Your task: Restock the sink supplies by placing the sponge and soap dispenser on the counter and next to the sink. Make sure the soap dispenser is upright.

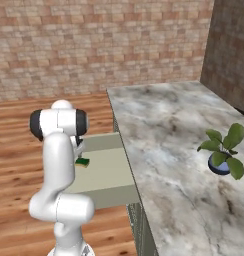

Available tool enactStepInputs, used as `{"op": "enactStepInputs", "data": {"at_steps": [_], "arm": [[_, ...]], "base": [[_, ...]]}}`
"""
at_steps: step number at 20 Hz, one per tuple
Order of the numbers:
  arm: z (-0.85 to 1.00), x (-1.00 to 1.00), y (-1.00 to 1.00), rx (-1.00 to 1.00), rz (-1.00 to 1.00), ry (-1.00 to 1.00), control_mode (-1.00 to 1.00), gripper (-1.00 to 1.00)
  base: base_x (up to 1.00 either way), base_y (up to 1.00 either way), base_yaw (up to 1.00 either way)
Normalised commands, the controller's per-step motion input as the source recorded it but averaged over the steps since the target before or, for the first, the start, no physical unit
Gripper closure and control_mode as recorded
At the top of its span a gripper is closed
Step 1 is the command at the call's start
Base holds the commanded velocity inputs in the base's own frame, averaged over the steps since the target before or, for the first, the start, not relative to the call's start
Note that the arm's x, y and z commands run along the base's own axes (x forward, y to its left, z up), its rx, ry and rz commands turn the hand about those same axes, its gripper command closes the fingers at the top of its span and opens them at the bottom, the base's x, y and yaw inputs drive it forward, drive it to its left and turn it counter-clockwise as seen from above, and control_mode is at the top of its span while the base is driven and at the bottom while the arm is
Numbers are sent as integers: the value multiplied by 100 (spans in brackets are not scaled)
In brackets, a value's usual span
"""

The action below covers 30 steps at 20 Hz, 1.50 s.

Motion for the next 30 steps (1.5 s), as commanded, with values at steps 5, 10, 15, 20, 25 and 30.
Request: {"op": "enactStepInputs", "data": {"at_steps": [5,10,15,20,25,30], "arm": [[-24,19,0,0,7,0,-100,-100],[-9,23,0,0,6,0,-100,-100],[-2,29,0,0,4,0,-100,-100],[-16,32,0,0,1,0,-100,-100],[-26,15,0,0,0,0,-100,-100],[-29,11,0,-1,0,0,-100,-100]], "base": [[0,0,0],[0,0,0],[0,0,0],[0,0,0],[0,0,0],[0,0,0]]}}
